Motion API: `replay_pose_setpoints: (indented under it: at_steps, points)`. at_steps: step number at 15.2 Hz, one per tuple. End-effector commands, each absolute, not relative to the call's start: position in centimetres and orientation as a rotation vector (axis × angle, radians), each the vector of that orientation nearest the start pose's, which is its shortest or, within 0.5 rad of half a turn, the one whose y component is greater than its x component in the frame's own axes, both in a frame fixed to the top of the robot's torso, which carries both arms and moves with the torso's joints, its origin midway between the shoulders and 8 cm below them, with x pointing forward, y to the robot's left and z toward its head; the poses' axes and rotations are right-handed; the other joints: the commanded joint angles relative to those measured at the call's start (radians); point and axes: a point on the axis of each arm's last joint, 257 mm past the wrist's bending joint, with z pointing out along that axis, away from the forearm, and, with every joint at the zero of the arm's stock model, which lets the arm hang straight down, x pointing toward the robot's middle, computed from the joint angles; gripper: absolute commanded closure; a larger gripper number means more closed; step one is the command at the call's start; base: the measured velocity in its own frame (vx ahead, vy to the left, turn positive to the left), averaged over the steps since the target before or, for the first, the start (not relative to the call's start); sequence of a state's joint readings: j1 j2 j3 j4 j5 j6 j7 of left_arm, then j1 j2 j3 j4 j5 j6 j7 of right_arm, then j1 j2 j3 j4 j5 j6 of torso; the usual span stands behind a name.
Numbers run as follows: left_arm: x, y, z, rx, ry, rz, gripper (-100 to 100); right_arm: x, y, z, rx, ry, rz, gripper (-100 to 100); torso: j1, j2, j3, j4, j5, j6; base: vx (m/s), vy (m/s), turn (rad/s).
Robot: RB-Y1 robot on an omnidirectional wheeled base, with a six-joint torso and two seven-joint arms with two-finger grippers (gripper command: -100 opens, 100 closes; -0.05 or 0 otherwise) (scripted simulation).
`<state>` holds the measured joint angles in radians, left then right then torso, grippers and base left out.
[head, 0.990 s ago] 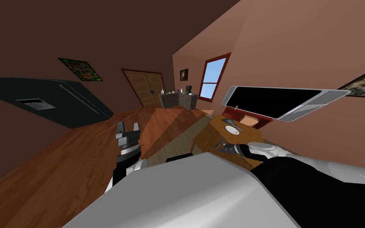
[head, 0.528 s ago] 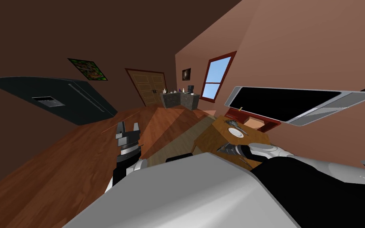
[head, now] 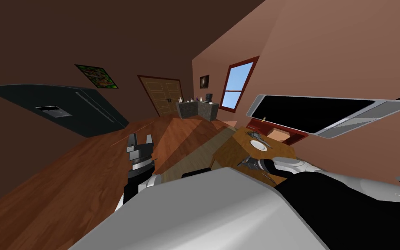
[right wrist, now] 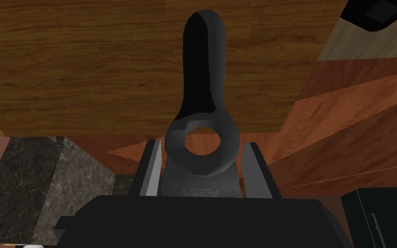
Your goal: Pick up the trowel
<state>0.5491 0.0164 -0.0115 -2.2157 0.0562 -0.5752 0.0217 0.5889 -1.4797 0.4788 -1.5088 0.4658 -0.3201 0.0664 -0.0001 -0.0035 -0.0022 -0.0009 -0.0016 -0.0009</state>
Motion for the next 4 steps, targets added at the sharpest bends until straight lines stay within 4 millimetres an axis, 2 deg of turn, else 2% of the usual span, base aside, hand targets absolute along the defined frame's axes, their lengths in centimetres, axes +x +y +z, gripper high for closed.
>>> replay_pose_setpoints:
  at_steps: [1,3,4]
  points:
    - [33.83,28.8,-0.57,-0.72,0.604,-1.341,0,18.03,-52.5,-39.31,-0.475,2.643,0.108,100,0.0,0.0,0.0,0.0,0.0,0.0,-0.009,0.006,-0.149]
    - [33.83,28.8,-0.56,-0.72,0.604,-1.341,0,18.31,-52.49,-38.71,-0.487,2.645,0.111,100,0.0,0.001,0.0,0.0,0.0,0.001,-0.012,0.007,-0.094]
    - [33.83,28.8,-0.56,-0.72,0.604,-1.341,0,18.15,-52.62,-39.09,-0.482,2.644,0.107,100,0.001,0.001,0.001,0.0,0.0,0.0,-0.007,0.004,-0.021]
